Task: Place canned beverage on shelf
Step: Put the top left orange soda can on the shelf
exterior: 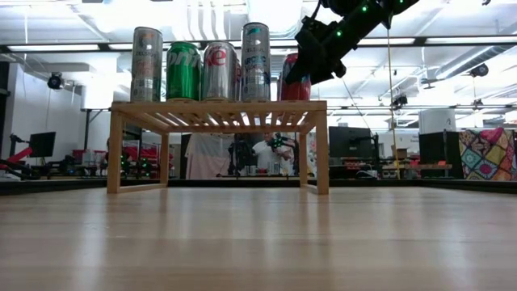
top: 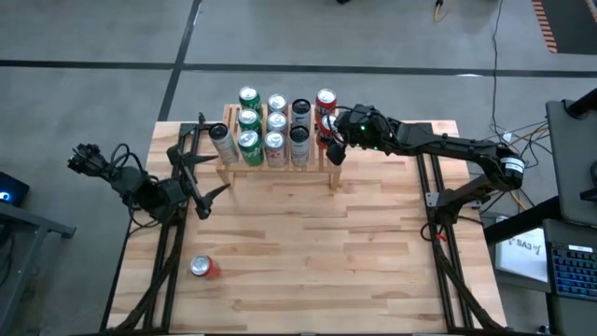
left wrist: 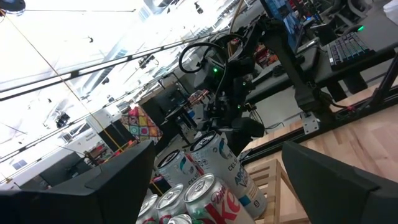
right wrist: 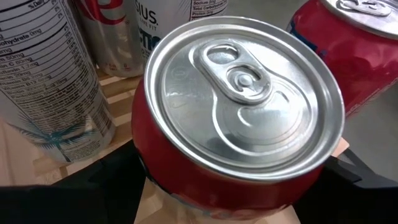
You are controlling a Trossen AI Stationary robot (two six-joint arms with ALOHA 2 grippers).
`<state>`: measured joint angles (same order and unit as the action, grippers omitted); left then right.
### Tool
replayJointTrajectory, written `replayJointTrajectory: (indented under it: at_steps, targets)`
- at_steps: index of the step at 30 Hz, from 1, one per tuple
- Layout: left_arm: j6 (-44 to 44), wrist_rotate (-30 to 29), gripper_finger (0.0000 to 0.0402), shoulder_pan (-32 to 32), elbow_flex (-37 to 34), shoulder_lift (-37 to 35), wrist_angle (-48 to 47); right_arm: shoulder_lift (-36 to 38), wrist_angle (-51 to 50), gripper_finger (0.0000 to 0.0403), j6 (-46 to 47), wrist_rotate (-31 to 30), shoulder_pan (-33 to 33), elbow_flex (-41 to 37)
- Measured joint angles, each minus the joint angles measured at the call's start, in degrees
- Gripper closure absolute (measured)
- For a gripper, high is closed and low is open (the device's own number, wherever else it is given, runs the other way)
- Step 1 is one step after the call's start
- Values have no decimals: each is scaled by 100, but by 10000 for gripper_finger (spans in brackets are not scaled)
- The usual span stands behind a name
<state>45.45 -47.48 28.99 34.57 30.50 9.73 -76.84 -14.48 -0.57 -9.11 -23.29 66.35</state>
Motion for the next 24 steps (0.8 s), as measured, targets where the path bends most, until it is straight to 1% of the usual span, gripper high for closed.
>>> replayJointTrajectory:
  at_steps: [6,19,24]
  targets:
    - [13,0,66,0,0,0,1,0,-2,97,106,0,0,-1]
    - [15,0,66,0,0,0,-7,-13,-15,96,17,9,0,-2]
    - [15,0,66,0,0,2,-14,-15,-19,82,139,12,0,-2]
